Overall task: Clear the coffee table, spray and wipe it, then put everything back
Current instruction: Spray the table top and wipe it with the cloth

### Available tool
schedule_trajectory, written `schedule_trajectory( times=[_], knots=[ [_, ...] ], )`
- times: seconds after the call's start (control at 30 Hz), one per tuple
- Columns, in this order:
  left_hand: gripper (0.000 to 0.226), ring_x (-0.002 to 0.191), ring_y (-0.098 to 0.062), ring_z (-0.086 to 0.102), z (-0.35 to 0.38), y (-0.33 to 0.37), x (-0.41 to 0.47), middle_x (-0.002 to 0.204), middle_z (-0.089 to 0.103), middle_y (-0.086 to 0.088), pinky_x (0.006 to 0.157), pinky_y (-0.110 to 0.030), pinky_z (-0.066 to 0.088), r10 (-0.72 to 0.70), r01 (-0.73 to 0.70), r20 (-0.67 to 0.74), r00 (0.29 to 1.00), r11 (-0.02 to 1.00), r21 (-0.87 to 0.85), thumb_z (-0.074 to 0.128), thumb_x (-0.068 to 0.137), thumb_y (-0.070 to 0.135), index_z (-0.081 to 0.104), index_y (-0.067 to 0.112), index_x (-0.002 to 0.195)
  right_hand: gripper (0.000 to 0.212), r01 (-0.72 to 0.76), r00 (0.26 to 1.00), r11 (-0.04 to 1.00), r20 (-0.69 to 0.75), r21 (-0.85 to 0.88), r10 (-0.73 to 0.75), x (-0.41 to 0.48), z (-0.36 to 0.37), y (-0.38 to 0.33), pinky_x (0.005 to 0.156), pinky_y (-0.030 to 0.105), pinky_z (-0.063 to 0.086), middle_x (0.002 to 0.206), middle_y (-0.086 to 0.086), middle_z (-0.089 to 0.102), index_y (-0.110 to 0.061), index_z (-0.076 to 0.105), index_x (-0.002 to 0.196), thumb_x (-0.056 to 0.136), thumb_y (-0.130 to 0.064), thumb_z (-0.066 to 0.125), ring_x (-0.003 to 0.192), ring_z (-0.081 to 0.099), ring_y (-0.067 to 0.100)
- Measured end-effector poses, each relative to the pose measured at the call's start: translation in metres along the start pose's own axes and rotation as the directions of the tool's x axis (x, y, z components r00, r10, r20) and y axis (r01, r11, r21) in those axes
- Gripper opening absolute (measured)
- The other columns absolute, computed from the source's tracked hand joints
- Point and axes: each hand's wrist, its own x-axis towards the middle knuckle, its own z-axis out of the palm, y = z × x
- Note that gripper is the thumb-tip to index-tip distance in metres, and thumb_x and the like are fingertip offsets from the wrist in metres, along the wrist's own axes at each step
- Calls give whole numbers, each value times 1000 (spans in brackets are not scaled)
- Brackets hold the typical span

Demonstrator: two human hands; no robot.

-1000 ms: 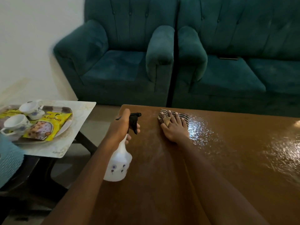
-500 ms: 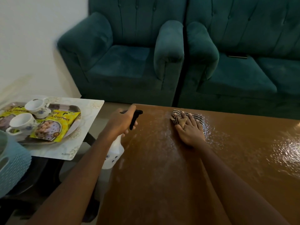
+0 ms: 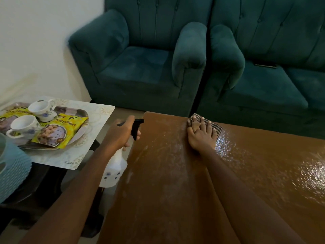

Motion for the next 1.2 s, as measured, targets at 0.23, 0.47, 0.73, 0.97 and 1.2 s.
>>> schedule_trajectory(
  times=[0.23, 0.47, 0.73, 0.97, 1.2],
  knots=[
    [60, 48, -17, 51, -22, -9, -10, 77, 76, -2, 41, -22, 41, -15, 14, -123, 992, 1000, -12, 32, 102, 50, 74, 11, 84, 64, 294, 951, 955, 111, -44, -288, 32, 27, -111, 119, 47, -7, 166, -4, 1, -34, 14, 157, 98, -58, 18, 152, -9, 24],
    [67, 43, -7, 54, -35, -17, -22, 71, 75, 2, 39, -20, 43, -25, 10, -182, 983, 996, -84, 30, 82, 61, 74, 12, 85, 62, 673, 730, 736, 233, -74, -643, 16, 40, -152, 119, 40, -2, 163, -1, 22, -27, 33, 153, 99, -54, 22, 151, 2, 14],
    [60, 42, -13, 49, -28, -23, -27, 76, 75, -3, 39, -21, 41, -32, 23, -89, 995, 995, -101, 34, 100, 51, 75, 11, 82, 62, 482, 874, 873, 106, -76, -474, 0, 18, -34, 120, 45, 8, 165, -10, 11, -44, 17, 154, 94, -61, 23, 151, 6, 17],
    [60, 38, -7, 48, -26, -19, -36, 70, 74, 0, 37, -18, 40, -51, 51, 6, 999, 997, -60, 35, 100, 54, 74, 12, 83, 61, 471, 881, 872, 125, -133, -457, -33, 20, -27, 119, 39, -3, 164, -15, -6, -41, 12, 155, 97, -58, 18, 151, -11, 12],
    [61, 40, -8, 48, -22, -14, -49, 73, 75, -3, 39, -19, 40, -47, 37, 186, 981, 998, 59, 34, 100, 55, 73, 13, 82, 53, 274, 961, 958, 51, -81, -271, -59, 2, 31, 122, 40, -1, 164, -16, 1, -31, 34, 151, 102, -49, 26, 151, -6, 8]
  ],
)
